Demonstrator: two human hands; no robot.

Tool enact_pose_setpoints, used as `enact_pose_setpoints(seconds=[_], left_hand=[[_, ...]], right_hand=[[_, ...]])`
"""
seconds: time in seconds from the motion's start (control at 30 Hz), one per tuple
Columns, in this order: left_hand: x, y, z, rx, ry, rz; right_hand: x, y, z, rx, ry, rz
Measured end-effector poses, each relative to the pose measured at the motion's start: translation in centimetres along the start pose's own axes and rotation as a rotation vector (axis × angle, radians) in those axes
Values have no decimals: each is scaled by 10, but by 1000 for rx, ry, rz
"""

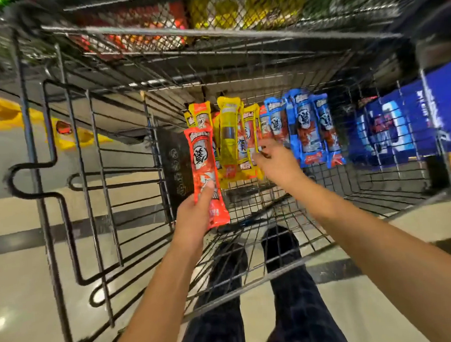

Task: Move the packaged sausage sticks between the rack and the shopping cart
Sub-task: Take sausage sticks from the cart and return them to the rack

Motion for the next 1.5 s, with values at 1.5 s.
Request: enact_pose_setpoints(seconds=[1.5], left_hand=[[113, 425, -78, 1235, 166, -111]], right_hand=[[-50, -321, -153, -264, -70, -549]])
Point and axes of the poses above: each hand's wrist, its own x-axis towards the middle knuckle, its own y-axis out of the palm, z = x × y, the point moved 6 cm from there along x, towards the middle knuckle, and after that the axes turned 15 degrees about x, right-handed, at the moved point
